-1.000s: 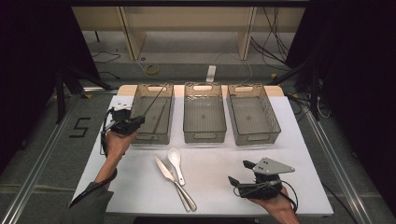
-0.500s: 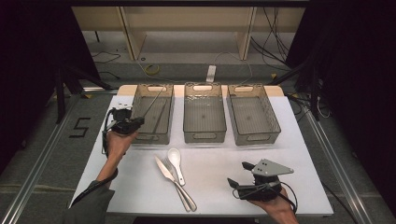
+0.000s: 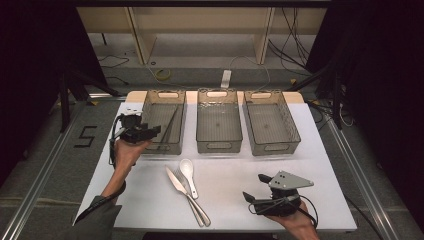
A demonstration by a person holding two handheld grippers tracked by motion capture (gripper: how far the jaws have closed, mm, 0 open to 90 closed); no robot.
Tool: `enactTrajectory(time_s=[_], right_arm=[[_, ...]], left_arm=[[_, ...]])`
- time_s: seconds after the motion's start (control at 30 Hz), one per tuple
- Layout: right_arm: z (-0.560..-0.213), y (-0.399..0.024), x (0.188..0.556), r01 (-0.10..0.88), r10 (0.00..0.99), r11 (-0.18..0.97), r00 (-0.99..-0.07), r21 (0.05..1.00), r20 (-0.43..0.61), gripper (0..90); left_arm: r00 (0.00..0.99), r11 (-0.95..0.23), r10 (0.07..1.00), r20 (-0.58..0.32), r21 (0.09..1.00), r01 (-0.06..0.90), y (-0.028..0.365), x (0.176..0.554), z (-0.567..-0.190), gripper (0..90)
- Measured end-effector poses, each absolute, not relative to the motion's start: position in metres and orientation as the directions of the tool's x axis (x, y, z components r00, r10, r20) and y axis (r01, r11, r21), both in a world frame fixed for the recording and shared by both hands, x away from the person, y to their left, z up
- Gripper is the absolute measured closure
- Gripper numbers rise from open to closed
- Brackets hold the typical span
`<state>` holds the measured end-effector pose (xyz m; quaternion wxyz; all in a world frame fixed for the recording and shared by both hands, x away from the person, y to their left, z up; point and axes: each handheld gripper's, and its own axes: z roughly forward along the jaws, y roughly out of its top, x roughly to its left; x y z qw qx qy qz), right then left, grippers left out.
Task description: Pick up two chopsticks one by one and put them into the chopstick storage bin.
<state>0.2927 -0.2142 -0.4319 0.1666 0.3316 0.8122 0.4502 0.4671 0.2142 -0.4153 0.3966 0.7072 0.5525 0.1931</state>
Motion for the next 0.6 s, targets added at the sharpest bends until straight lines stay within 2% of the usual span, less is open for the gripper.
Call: enactTrajectory(time_s=[0.17,0.33,0.6], right_arm=[[-0.431,-0.216,0.293,0.389,0.695,0.365,-0.718,0.846,0.03,24.9],[-0.432,-0.218,0.294,0.398,0.712,0.343,-0.701,0.851,0.04,24.7],[-0.434,-0.219,0.295,0.404,0.721,0.341,-0.691,0.849,0.039,24.7]], left_arm=[[0.387,-0.123,0.908,-0.16,0.781,0.612,0.203,0.451,-0.407,30.5],[0.454,-0.137,0.869,-0.197,0.786,0.603,0.193,0.437,-0.4,26.4],[0.55,-0.226,0.817,-0.175,0.779,0.584,0.169,0.415,-0.401,20.4]])
